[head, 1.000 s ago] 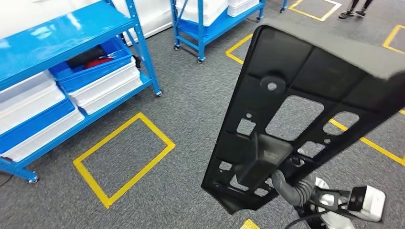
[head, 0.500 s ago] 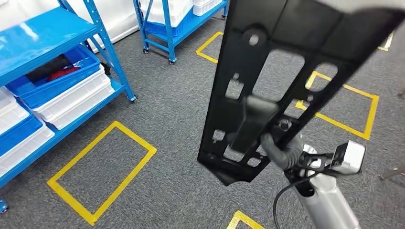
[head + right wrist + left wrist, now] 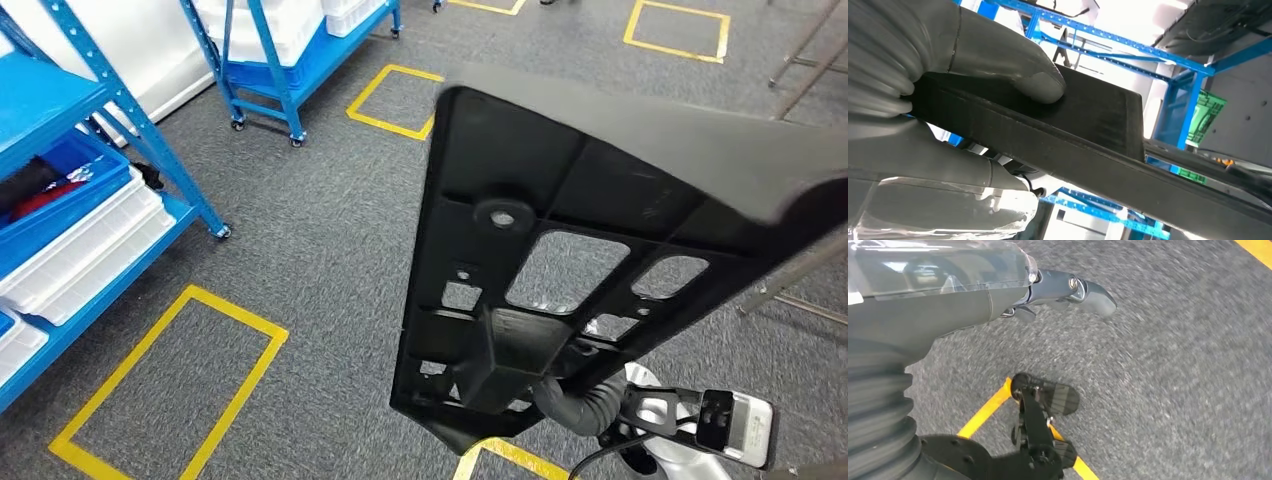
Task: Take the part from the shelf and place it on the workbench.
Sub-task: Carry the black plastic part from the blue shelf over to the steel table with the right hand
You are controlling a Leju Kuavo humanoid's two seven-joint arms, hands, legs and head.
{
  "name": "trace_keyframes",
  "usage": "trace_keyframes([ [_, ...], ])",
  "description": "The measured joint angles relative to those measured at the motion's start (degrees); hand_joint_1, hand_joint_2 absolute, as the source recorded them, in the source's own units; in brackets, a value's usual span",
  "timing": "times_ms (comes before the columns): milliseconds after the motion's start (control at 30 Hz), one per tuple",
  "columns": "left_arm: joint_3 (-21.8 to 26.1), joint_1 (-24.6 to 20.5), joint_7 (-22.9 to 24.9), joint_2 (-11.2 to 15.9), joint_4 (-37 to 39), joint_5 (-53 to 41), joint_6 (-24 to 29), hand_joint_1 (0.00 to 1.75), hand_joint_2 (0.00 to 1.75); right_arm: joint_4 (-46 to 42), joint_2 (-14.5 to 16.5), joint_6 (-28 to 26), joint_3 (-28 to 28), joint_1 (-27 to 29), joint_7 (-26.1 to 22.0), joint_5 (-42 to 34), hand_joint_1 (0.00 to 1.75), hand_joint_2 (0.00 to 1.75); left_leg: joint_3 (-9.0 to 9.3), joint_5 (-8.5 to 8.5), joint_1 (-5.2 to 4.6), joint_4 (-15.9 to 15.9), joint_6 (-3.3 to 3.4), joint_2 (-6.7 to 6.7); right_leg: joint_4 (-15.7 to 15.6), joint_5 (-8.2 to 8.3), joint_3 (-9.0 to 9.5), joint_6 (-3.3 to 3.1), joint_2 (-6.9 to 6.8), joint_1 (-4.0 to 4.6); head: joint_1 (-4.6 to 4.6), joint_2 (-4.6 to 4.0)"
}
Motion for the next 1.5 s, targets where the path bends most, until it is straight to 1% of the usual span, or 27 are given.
trace_keyframes([
  [67,0.00,0.16,-0.03,0.05,0.00,0.00,0.02,0.00,1.75,-0.19,-0.20,0.06,0.08,0.20,-0.04,-0.12,1.75,1.75,-3.60,-4.00,0.14,7.96,-0.14,-2.23,-0.03,0.09,-0.08,-0.37,1.31,0.14,0.00,0.00],
  [100,0.00,0.26,-0.04,0.09,0.00,0.01,0.03,0.00,1.75,-0.22,-0.24,0.07,0.13,0.36,-0.04,-0.14,1.75,1.75,-5.42,-5.28,0.14,11.66,-0.16,-2.52,0.00,0.11,-0.11,-0.43,2.08,0.23,0.00,0.00],
  [133,0.00,0.34,-0.04,0.12,0.01,0.01,0.03,0.00,1.75,-0.23,-0.28,0.08,0.16,0.50,-0.04,-0.15,1.75,1.75,-6.49,-5.40,0.13,13.58,-0.12,-2.62,0.05,0.13,-0.12,-0.46,2.88,0.30,0.01,0.00],
  [167,0.00,0.38,-0.04,0.15,0.02,0.01,0.04,0.00,1.75,-0.23,-0.32,0.20,0.19,0.59,-0.04,-0.24,1.75,1.75,-6.47,-4.24,0.13,13.06,0.00,-2.69,0.14,0.14,-0.12,-0.46,3.69,0.34,0.00,0.00],
  [200,0.00,0.39,-0.03,0.16,0.02,0.01,0.13,0.00,1.75,-0.23,-0.40,0.49,0.22,0.61,-0.04,-0.51,1.75,1.75,-5.37,-2.12,0.13,10.20,0.20,-2.97,0.24,0.14,-0.10,-0.44,4.51,0.36,0.01,0.00],
  [267,0.00,0.37,0.08,0.29,0.02,-0.02,0.59,0.00,1.75,-0.22,-0.70,1.46,0.25,0.40,-0.05,-1.79,1.75,1.75,-1.99,2.00,0.18,1.97,0.78,-5.22,0.50,0.17,-0.17,-0.19,5.98,0.41,0.01,0.00],
  [333,0.00,0.28,0.59,0.52,0.01,-0.22,1.30,0.00,1.75,-0.17,-1.26,2.00,0.27,0.03,0.13,-3.88,1.75,1.75,-0.24,3.28,0.15,-2.41,1.25,-7.13,0.59,0.40,-0.52,0.48,7.30,0.32,0.01,0.00],
  [400,0.00,0.04,1.37,0.81,0.00,-0.53,1.73,0.00,1.75,-0.33,-1.91,1.48,0.27,0.27,0.33,-5.34,1.75,1.75,0.07,3.34,0.04,-3.04,1.74,-6.54,0.27,0.84,-0.83,1.41,8.55,0.15,0.01,0.00],
  [467,0.01,-0.15,1.91,1.10,0.00,-0.61,1.67,0.00,1.75,-0.91,-2.61,0.89,0.11,1.61,0.00,-5.33,1.75,1.75,0.41,3.96,0.15,-3.83,2.54,-5.23,0.96,0.28,-1.28,1.97,6.97,0.21,0.02,0.00],
  [500,0.03,-0.12,2.10,1.22,0.00,-0.55,1.51,0.00,1.75,-1.26,-2.91,0.84,0.01,2.39,-0.34,-4.97,1.75,1.75,0.48,4.24,0.22,-4.23,2.91,-4.54,2.72,-0.94,-2.12,2.16,5.22,0.31,0.02,0.00],
  [567,0.15,0.17,2.52,1.43,0.01,-0.32,1.19,0.00,1.75,-1.74,-3.26,1.00,-0.20,4.02,-1.12,-4.15,1.75,1.75,0.44,4.38,0.00,-4.46,3.32,-3.10,9.62,-4.83,-5.39,2.49,1.92,0.24,0.03,0.00],
  [633,0.41,0.50,2.97,1.61,0.01,0.05,1.21,0.00,1.75,-1.81,-3.27,1.43,-0.51,5.58,-1.53,-3.61,1.75,1.75,0.32,4.30,-0.21,-4.42,3.35,-1.52,15.75,-7.05,-8.23,2.87,1.15,-0.01,0.02,0.00],
  [667,0.62,0.56,3.14,1.67,0.01,0.25,1.39,0.00,1.75,-1.76,-3.18,1.86,-0.72,6.03,-1.31,-3.53,1.75,1.75,0.31,4.22,-0.26,-4.38,3.29,-0.74,16.02,-6.63,-8.22,2.98,0.97,-0.10,0.02,0.00],
  [700,0.87,0.56,3.27,1.72,0.00,0.42,1.63,0.00,1.75,-1.67,-2.94,2.41,-0.92,6.11,-0.62,-3.60,1.75,1.75,0.33,4.11,-0.28,-4.31,3.17,0.01,13.80,-5.24,-6.88,3.02,0.65,-0.15,0.03,0.00],
  [767,1.32,0.43,3.44,1.77,0.00,0.59,2.04,0.00,1.75,-1.37,-1.98,3.55,-1.34,5.39,1.66,-4.15,1.75,1.75,0.49,3.71,-0.43,-4.03,2.74,1.38,5.68,-2.06,-2.10,2.78,-1.32,-0.05,0.02,0.00],
  [833,1.47,0.26,3.44,1.80,0.00,0.37,2.08,0.00,1.75,-0.99,-0.84,4.31,-1.95,4.63,3.48,-4.80,1.75,1.75,0.74,3.28,-0.69,-3.72,2.15,2.41,0.73,-0.83,0.66,2.07,-2.67,0.27,0.02,0.00],
  [933,1.47,0.00,3.33,1.82,-0.01,-0.33,1.81,0.00,1.75,-0.21,-0.04,5.27,-3.18,4.60,3.84,-5.35,1.75,1.75,1.11,2.90,-0.69,-3.64,1.27,3.30,0.18,-0.77,0.68,1.00,-1.36,0.47,0.02,0.00],
  [1000,1.46,-0.02,3.28,1.87,-0.02,-0.78,1.51,0.00,1.75,0.41,0.27,5.95,-4.17,4.80,3.13,-5.51,1.75,1.75,0.29,1.03,-0.38,-1.32,0.75,1.37,-0.26,-0.43,0.80,0.26,-0.28,0.21,0.02,0.00],
  [1067,1.46,0.09,3.20,2.01,-0.02,-1.12,1.26,0.00,1.75,1.25,0.69,6.61,-5.12,4.91,2.48,-5.57,1.75,1.75,-2.74,-2.80,-0.16,5.52,0.43,-1.54,-0.45,-0.20,0.74,-0.20,0.85,0.12,0.02,0.00],
  [1100,1.46,0.19,3.15,2.08,-0.02,-1.29,1.17,0.00,1.75,1.80,0.91,6.92,-5.55,5.04,2.33,-5.56,1.75,1.75,-4.69,-4.51,-0.12,9.63,0.35,-2.24,-0.43,-0.15,0.65,-0.29,1.53,0.18,0.02,0.00],
  [1133,1.46,0.28,3.11,2.13,-0.02,-1.47,1.10,0.00,1.75,2.34,1.14,7.13,-5.93,5.22,2.27,-5.51,1.75,1.75,-6.17,-5.28,-0.11,12.55,0.32,-2.52,-0.40,-0.12,0.60,-0.32,2.29,0.23,0.02,0.00],
  [1167,1.46,0.35,3.10,2.15,-0.02,-1.63,1.05,0.00,1.75,2.89,1.35,7.31,-6.30,5.43,2.24,-5.45,1.75,1.75,-6.76,-4.86,-0.11,13.41,0.36,-2.62,-0.33,-0.09,0.58,-0.31,3.08,0.26,0.02,0.00],
  [1233,1.46,0.39,3.08,2.18,-0.02,-1.90,1.00,0.00,1.75,3.87,1.63,7.48,-6.89,5.71,2.20,-5.35,1.75,1.75,-4.75,-1.01,-0.04,8.31,0.57,-3.25,-0.14,-0.08,0.60,-0.21,4.62,0.25,0.02,0.00],
  [1300,1.46,0.43,3.07,2.30,-0.02,-2.24,1.03,0.00,1.75,4.92,1.91,7.71,-7.34,5.70,2.14,-5.34,1.75,1.75,-1.52,2.38,0.17,0.59,0.94,-5.76,0.18,-0.04,0.37,0.16,6.03,0.23,0.02,0.00],
  [1367,1.45,0.43,3.08,2.40,-0.02,-2.62,1.07,0.00,1.75,6.09,2.18,7.97,-7.81,5.67,2.08,-5.37,1.75,1.75,-0.36,3.10,0.15,-2.59,1.46,-7.24,0.25,0.24,-0.10,0.93,7.33,0.14,0.02,0.00],
  [1433,1.44,0.29,3.11,2.40,-0.02,-2.78,1.09,0.00,1.75,6.99,2.37,8.13,-8.19,5.76,2.03,-5.41,1.75,1.75,-0.25,3.42,0.08,-3.00,2.18,-6.15,0.05,0.65,-0.44,1.79,8.43,0.06,0.02,0.00],
  [1500,1.44,0.18,3.16,2.40,-0.02,-2.85,1.08,0.00,1.75,7.58,2.45,8.17,-8.55,5.79,1.94,-5.51,1.75,1.75,-0.08,4.00,0.18,-3.61,3.06,-4.72,1.68,-0.49,-1.41,2.24,6.27,0.23,0.03,0.00],
])
